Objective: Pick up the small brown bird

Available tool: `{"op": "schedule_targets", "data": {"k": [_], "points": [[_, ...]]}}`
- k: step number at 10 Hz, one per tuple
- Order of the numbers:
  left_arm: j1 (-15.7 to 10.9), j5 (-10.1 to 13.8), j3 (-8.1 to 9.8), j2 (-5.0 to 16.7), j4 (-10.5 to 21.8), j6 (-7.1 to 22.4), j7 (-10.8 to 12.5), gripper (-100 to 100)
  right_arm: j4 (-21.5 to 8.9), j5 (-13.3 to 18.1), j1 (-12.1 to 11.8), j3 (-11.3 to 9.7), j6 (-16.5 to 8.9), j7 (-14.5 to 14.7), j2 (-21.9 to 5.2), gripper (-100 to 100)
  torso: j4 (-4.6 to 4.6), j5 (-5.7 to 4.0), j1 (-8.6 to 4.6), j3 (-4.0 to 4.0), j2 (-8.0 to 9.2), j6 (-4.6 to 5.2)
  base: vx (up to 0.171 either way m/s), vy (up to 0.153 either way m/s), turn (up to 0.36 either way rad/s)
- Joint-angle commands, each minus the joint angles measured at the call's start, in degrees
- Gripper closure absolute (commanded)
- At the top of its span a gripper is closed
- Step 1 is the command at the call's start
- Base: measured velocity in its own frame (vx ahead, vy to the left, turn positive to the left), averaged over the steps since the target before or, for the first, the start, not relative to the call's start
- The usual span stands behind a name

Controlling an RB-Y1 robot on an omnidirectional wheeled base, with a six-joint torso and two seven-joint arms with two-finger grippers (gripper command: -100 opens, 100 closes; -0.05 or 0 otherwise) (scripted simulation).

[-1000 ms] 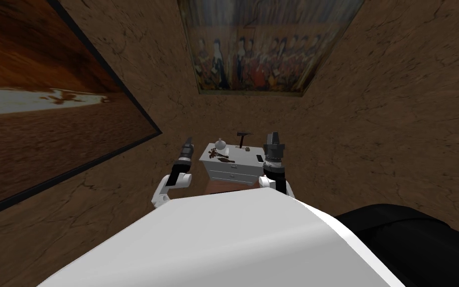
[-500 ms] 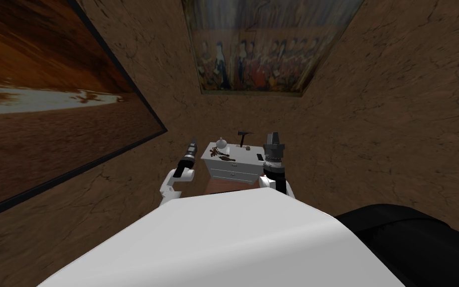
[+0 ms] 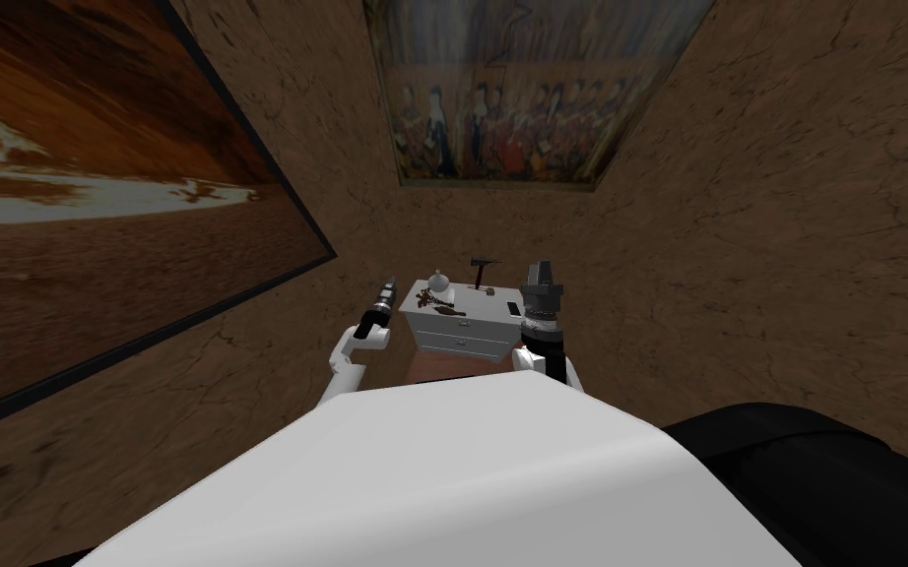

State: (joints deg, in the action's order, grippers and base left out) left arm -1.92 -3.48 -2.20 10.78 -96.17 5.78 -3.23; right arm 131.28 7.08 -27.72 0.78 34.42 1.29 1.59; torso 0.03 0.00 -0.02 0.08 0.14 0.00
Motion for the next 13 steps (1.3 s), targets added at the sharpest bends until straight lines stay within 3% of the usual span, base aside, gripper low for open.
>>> {"op": "schedule_targets", "data": {"k": [1,2,3,4,5,6,7,8,10,13], "points": [[-1.07,-0.07,-0.26,-0.21,2.01,1.35,0.03,-100,0.0,0.0,0.0,0.0,0.0,0.0,0.0,0,0.0,0.0,0.0,0.0,0.0,0.0,-0.035,-0.003,-0.001],[-3.47,0.22,-0.62,0.01,4.17,3.26,0.4,-100,0.0,0.0,0.0,0.0,0.0,0.0,0.0,0,0.0,0.0,-0.02,-0.01,-0.01,-0.01,-0.044,-0.004,0.001],[-3.47,0.22,-0.62,0.01,5.41,3.26,0.4,-100,0.0,0.0,0.0,0.0,0.0,0.0,0.0,0,0.0,-0.01,-0.03,0.0,0.01,0.0,-0.034,-0.005,-0.003],[-5.84,0.53,-0.99,0.15,7.28,5.14,0.79,-100,0.0,0.0,0.0,0.0,0.0,0.0,0.0,0,0.0,0.0,-0.03,-0.01,-0.02,-0.01,-0.038,-0.011,-0.002],[-5.84,0.53,-0.99,0.15,8.76,5.14,0.79,-100,0.0,0.0,0.0,0.0,0.0,0.0,0.0,0,0.0,-0.01,-0.04,0.0,-0.01,0.0,-0.028,-0.01,-0.003],[-8.17,0.86,-1.39,0.2,10.5,6.99,1.21,-100,0.0,0.0,0.0,0.0,0.0,0.0,0.0,0,-0.01,-0.01,-0.04,-0.02,-0.04,-0.01,-0.03,-0.021,-0.005],[-8.17,0.86,-1.39,0.2,12.14,6.99,1.21,-100,0.0,0.0,0.0,0.0,0.0,0.0,0.0,0,-0.01,-0.02,-0.09,-0.02,-0.04,0.0,-0.028,-0.016,-0.005],[-10.43,1.21,-1.8,0.16,14.15,8.78,1.65,-100,0.0,0.0,0.0,0.0,0.0,0.0,0.0,0,-0.01,-0.02,-0.07,-0.03,-0.05,-0.01,-0.029,-0.02,-0.011],[-10.43,1.21,-1.8,0.16,15.59,8.78,1.65,-100,0.0,0.0,0.0,0.0,0.0,0.0,0.0,0,-0.01,-0.02,-0.07,-0.02,-0.04,-0.02,-0.019,-0.011,-0.002],[-14.71,1.97,-2.65,-0.1,20.26,12.18,2.58,-100,0.0,0.0,0.0,0.0,0.0,0.0,0.0,0,-0.01,-0.02,-0.08,-0.04,-0.07,-0.01,-0.022,-0.021,-0.014]]}}
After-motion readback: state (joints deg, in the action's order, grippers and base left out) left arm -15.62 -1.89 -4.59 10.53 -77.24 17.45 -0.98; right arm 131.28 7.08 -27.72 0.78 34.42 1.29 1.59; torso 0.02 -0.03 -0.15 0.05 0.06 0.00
